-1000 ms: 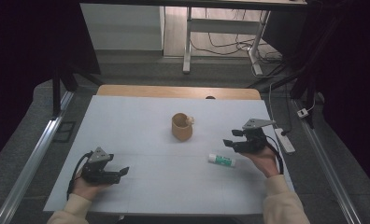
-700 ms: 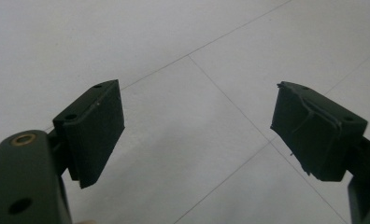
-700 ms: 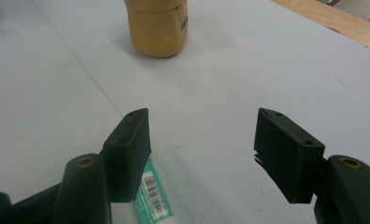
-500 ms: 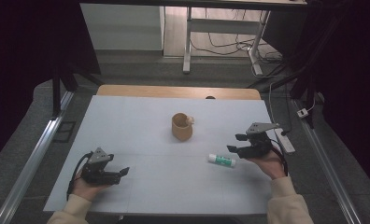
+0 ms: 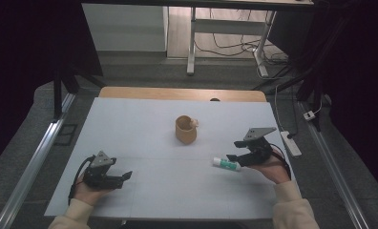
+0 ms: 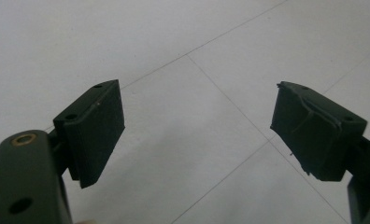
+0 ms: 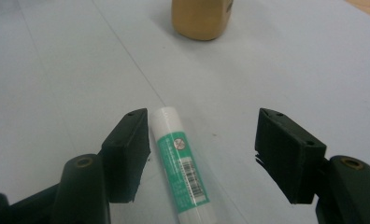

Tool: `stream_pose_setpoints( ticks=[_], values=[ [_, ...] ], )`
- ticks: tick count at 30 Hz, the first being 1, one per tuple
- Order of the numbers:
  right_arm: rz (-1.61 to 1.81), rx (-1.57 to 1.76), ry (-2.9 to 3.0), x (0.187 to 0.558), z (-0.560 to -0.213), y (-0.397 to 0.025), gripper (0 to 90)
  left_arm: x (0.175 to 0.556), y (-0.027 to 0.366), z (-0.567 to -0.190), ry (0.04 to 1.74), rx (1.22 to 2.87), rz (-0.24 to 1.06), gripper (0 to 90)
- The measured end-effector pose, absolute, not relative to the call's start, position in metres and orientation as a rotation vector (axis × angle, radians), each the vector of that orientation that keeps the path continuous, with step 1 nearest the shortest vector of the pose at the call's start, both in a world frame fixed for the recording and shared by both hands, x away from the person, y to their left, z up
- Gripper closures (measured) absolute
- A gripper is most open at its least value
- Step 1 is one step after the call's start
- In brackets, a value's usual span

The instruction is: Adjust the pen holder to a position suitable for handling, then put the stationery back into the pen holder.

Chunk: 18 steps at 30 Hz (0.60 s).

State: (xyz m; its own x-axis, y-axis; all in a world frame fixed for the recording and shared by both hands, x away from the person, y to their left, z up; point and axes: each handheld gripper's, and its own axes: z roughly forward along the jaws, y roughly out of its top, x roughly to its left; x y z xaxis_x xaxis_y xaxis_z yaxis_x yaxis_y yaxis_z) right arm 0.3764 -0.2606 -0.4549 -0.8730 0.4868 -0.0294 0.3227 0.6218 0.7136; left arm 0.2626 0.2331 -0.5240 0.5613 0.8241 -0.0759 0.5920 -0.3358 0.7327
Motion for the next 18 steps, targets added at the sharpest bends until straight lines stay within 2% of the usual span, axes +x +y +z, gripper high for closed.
stream_pose_setpoints(
  ticks=[18],
  values=[
    [0.888, 0.543, 2.792, 0.384, -0.475, -0.218, 35.2, 0.263, 0.233, -0.524, 1.128, 2.06, 0.402, 16.8]
  ],
)
